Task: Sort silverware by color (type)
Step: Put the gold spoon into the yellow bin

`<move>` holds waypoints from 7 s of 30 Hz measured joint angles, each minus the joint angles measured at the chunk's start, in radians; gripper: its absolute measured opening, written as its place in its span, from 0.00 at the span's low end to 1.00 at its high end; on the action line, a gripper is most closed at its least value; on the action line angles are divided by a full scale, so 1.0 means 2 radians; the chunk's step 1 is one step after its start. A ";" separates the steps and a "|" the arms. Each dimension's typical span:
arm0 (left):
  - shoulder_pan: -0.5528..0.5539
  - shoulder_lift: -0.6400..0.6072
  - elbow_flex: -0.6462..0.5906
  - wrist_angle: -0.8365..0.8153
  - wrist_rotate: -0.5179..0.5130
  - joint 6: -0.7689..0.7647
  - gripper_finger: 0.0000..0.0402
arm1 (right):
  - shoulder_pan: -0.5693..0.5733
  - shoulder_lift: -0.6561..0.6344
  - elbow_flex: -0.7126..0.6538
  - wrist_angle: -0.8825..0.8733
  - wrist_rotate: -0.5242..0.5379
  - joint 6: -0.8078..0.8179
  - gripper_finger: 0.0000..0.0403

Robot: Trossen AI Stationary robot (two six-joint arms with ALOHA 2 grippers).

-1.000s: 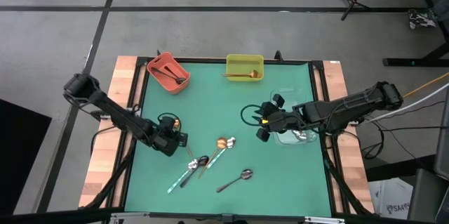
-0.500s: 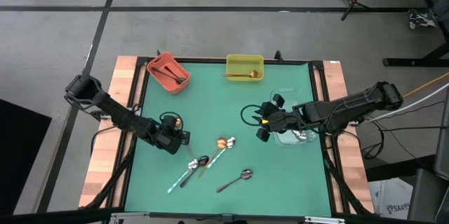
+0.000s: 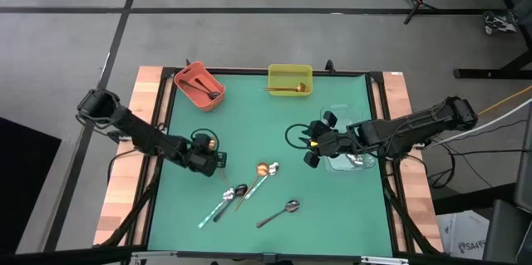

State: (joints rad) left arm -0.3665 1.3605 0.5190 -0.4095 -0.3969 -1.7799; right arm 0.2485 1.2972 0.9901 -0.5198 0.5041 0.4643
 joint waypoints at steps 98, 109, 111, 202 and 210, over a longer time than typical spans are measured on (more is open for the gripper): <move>0.164 0.005 0.000 0.382 0.196 0.301 0.02 | -0.050 0.234 0.000 0.441 -0.129 -0.668 0.23; 0.164 0.005 0.000 0.422 0.233 0.262 0.02 | -0.050 0.234 0.000 0.457 -0.129 -0.703 0.23; 0.164 0.005 0.000 0.429 0.238 0.256 0.02 | -0.050 0.234 0.000 0.457 -0.129 -0.710 0.23; 0.164 0.005 0.000 0.476 0.267 0.184 0.10 | -0.049 0.234 0.000 0.454 -0.146 -0.760 0.02; 0.164 0.005 0.000 0.475 0.245 0.185 0.11 | -0.049 0.234 0.000 0.443 -0.146 -0.760 0.01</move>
State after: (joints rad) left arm -0.0387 1.3705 0.5194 0.5395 0.0929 -1.4107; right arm 0.1497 1.7649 0.9897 0.3671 0.2119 -1.0551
